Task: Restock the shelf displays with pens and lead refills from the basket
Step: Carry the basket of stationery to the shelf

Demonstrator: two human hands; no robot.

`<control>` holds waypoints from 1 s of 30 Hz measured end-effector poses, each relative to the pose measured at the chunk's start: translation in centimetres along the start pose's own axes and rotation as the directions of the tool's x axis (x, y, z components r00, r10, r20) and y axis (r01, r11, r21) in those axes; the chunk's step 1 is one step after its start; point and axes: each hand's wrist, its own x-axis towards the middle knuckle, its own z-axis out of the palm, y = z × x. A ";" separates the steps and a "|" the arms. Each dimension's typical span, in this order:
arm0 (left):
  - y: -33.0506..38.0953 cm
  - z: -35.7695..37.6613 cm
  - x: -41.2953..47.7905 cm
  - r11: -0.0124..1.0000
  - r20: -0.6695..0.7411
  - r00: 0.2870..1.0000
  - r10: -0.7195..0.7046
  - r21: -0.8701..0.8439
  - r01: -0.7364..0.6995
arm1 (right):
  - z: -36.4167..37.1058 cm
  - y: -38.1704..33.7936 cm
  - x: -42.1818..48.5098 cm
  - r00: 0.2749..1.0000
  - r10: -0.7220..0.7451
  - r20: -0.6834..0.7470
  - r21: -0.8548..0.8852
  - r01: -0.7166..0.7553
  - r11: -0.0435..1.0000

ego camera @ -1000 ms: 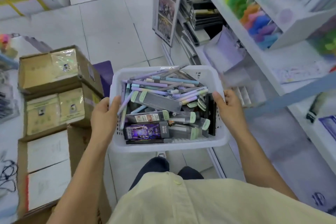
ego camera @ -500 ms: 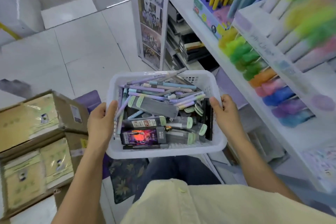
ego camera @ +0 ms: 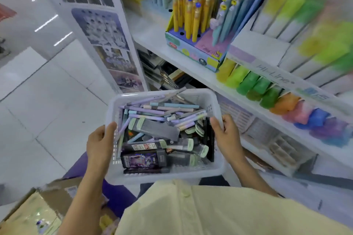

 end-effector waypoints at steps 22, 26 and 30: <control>-6.3 15.3 3.1 0.953 0.591 0.784 0.191 0.079 -0.292 | -0.6 15.2 -12.3 0.765 0.407 -0.499 0.269 -0.310 0.912; -11.2 22.1 1.2 0.921 0.606 0.773 0.185 0.168 -0.352 | -1.0 23.2 -13.1 0.719 0.475 -0.508 0.268 -0.392 0.880; -16.1 28.4 1.1 0.886 0.655 0.740 0.156 0.239 -0.398 | -0.1 31.3 -12.5 0.684 0.517 -0.515 0.273 -0.441 0.855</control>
